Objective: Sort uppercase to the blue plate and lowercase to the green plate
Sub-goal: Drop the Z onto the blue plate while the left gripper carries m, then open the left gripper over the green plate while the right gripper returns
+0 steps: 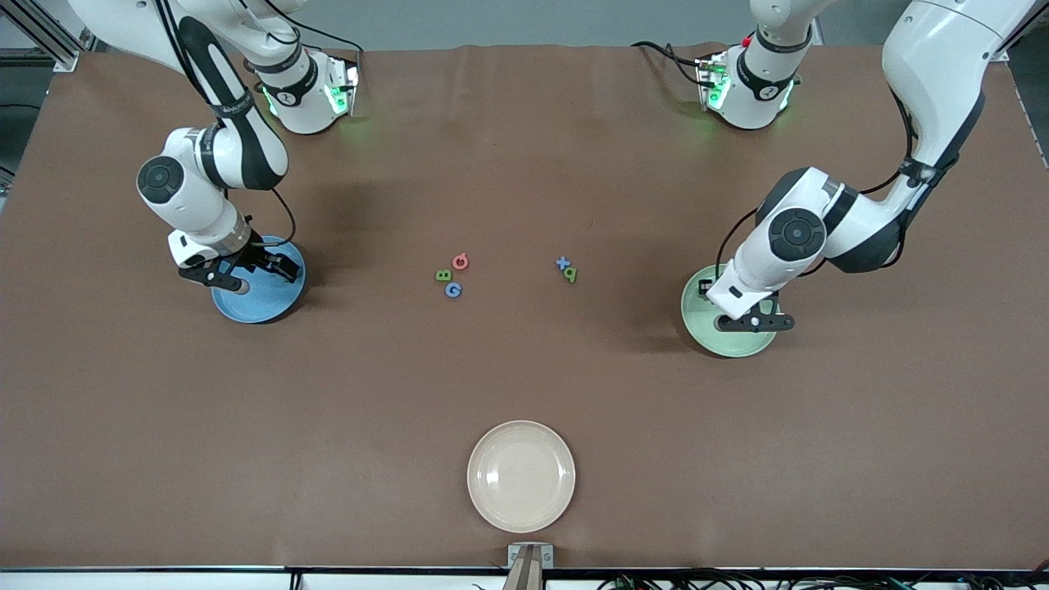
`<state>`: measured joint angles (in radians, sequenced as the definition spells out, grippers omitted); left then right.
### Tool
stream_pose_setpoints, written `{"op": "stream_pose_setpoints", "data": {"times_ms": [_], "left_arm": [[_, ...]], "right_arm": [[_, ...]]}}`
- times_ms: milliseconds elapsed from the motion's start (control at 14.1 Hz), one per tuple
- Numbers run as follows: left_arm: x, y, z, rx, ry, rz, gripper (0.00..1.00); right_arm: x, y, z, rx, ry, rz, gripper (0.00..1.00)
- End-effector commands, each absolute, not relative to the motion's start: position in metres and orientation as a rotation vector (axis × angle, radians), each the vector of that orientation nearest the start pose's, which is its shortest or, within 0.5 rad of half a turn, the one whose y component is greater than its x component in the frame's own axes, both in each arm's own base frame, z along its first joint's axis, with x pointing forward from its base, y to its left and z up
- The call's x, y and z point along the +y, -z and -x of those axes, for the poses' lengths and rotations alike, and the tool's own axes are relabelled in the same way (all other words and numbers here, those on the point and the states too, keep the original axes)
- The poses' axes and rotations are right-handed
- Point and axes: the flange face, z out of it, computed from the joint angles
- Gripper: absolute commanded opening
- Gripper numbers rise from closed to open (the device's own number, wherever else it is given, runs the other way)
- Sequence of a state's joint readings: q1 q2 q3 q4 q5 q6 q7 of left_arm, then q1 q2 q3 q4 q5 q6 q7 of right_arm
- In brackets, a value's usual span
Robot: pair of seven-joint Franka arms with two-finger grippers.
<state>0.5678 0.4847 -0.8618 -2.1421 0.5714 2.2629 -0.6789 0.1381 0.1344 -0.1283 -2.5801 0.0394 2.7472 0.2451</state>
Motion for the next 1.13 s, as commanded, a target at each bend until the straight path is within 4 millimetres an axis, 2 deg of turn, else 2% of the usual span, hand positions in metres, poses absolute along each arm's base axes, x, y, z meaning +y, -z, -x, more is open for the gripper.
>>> {"op": "stream_pose_setpoints", "data": {"times_ms": [0, 142, 425, 567, 638, 850, 992, 1063], "left_arm": [[-0.137, -0.227, -0.512, -0.044, -0.155, 2.999, 0.17], [-0.139, -0.218, -0.502, -0.027, -0.183, 2.998, 0.17], [-0.14, -0.209, -0.497, -0.011, -0.174, 3.025, 0.17], [-0.138, -0.203, -0.495, 0.0, -0.185, 3.024, 0.18], [-0.132, -0.202, -0.496, -0.006, -0.18, 3.021, 0.18], [-0.13, -0.201, -0.498, -0.005, -0.165, 3.034, 0.19], [-0.13, -0.201, -0.498, -0.005, -0.166, 3.033, 0.22], [-0.13, -0.201, -0.498, -0.005, -0.166, 3.033, 0.29]], "right_arm": [[0.016, -0.227, -0.458, 0.441, 0.054, 3.095, 1.0], [0.046, -0.236, -0.463, 0.498, 0.025, 3.084, 1.0], [0.126, -0.255, -0.472, 0.632, 0.057, 3.043, 1.0], [0.165, -0.268, -0.477, 0.566, 0.078, 3.046, 1.0], [0.185, -0.272, -0.477, 0.519, 0.088, 3.048, 1.0], [0.229, -0.273, -0.484, 0.488, 0.112, 3.043, 1.0], [0.26, -0.265, -0.483, 0.485, 0.109, 3.048, 1.0], [0.274, -0.259, -0.483, 0.47, 0.107, 3.053, 1.0]]}}
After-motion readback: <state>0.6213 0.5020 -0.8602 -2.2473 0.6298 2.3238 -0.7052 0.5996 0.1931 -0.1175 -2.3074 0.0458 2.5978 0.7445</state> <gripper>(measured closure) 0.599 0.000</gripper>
